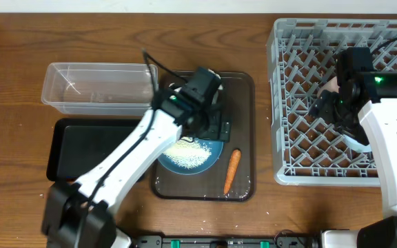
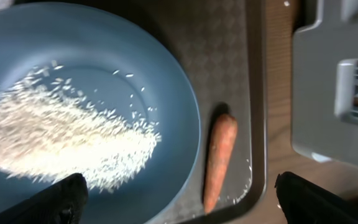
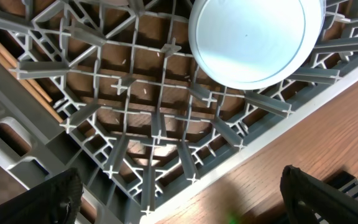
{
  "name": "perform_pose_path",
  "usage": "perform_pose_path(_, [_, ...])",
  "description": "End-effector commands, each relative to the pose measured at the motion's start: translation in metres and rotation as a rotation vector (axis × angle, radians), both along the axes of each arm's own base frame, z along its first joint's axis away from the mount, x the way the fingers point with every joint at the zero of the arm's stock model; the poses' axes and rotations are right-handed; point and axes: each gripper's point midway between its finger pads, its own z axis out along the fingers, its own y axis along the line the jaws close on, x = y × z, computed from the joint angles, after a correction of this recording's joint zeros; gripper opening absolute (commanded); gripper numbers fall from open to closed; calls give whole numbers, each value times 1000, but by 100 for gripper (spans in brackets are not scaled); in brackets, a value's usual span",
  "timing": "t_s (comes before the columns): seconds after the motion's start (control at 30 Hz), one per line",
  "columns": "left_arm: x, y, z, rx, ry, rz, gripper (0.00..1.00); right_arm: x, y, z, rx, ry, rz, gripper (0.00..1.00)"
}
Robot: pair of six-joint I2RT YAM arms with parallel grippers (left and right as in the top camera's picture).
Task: Sort waste into correct bins and load items into the dishwasher rack
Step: 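Lift the blue plate with the left gripper and carry it left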
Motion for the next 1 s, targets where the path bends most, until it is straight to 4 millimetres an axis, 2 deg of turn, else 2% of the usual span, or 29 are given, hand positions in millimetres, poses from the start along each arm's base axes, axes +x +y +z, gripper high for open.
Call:
perform_pose_path(0.0, [4,-10,-15,19,9,-9,99,2,-3,4,-11,-13,-2,99])
perform_pose_path(0.07, [7,-16,-27,43,6,-8,99,2,-3,4,-11,-13,-2,99])
perform_pose_path(0.3, [13,-9,-59,221,-33,107,91,2,-3,4,-11,-13,-2,99])
perform_pose_path(0.4, [11,-17,-70,224,-26,115,89,2,-3,4,-11,-13,-2,99])
perform_pose_path(0.53, [12,-24,-79,229,-34,106,85,2,-3,4,-11,-13,-2,99])
perform_pose_path(0.63, [15,-18,-83,262,-48,148,79,2,-3,4,-11,-13,-2,99])
perform_pose_path(0.97, [7,-21,-105,319,-26,134,73,2,-3,4,-11,-13,-2,99])
